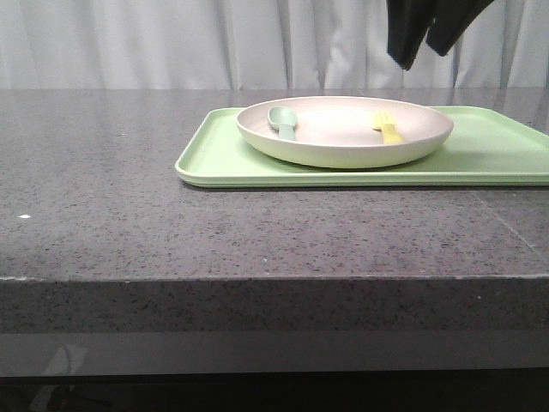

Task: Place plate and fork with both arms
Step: 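Move the right gripper above the yellow fork on the plate, then lower the right gripper and grasp the yellow fork's handle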

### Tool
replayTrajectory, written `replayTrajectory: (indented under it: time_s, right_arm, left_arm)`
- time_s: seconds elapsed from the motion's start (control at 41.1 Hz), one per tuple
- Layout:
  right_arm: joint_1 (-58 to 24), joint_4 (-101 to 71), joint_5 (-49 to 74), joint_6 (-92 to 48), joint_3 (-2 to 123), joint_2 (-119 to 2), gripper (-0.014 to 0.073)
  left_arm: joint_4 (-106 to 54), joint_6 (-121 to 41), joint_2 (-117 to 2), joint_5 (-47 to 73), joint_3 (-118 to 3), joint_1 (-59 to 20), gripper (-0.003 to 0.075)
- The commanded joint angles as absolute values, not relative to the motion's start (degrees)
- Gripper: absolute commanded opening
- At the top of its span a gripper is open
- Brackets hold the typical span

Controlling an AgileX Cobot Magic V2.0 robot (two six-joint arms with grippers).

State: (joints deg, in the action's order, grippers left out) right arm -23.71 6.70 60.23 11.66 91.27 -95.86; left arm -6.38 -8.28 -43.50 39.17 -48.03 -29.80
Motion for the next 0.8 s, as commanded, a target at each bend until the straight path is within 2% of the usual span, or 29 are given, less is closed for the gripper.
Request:
replayTrajectory:
  time_s: [0.0,0.316,0.779]
  right_arm:
    - [-23.2,6.3,58.9,12.3,94.2,-95.1,0.0342]
    - [-18.2,-1.7,68.7,13.2,104.7,-104.7,0.0342]
    - [-14.8,-6.7,72.7,14.3,115.3,-114.4,0.0342]
  left_arm:
    - [-7.3,-8.4,-43.2,35.0,-49.6,-29.7,0.0242]
    - [-7.3,-8.4,-43.2,35.0,-49.6,-29.7,0.0242]
    - [-7.3,-8.4,-43.2,35.0,-49.6,-29.7,0.0242]
